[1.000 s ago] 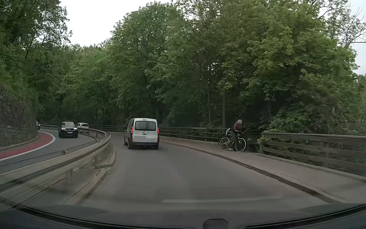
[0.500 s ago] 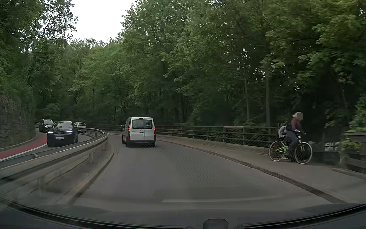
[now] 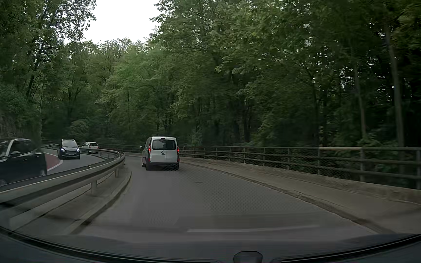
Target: Follow the waypoints while adhering to traffic rules and regulations
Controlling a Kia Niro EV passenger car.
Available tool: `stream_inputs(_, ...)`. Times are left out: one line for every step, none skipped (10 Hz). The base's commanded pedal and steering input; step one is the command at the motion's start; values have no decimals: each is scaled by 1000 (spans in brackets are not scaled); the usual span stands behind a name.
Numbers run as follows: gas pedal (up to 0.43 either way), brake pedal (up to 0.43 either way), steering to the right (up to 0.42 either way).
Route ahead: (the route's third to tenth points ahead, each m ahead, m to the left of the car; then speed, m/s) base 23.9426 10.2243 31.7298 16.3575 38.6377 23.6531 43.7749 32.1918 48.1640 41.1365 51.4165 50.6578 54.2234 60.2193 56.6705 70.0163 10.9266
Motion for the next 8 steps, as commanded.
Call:
stream_inputs(150, 0, -102)
stream_inputs(150, 0, -101)
stream_inputs(150, 0, -97)
stream_inputs(150, 0, -95)
stream_inputs(150, 0, -94)
stream_inputs(150, 0, -92)
stream_inputs(150, 0, -92)
stream_inputs(150, 0, -92)
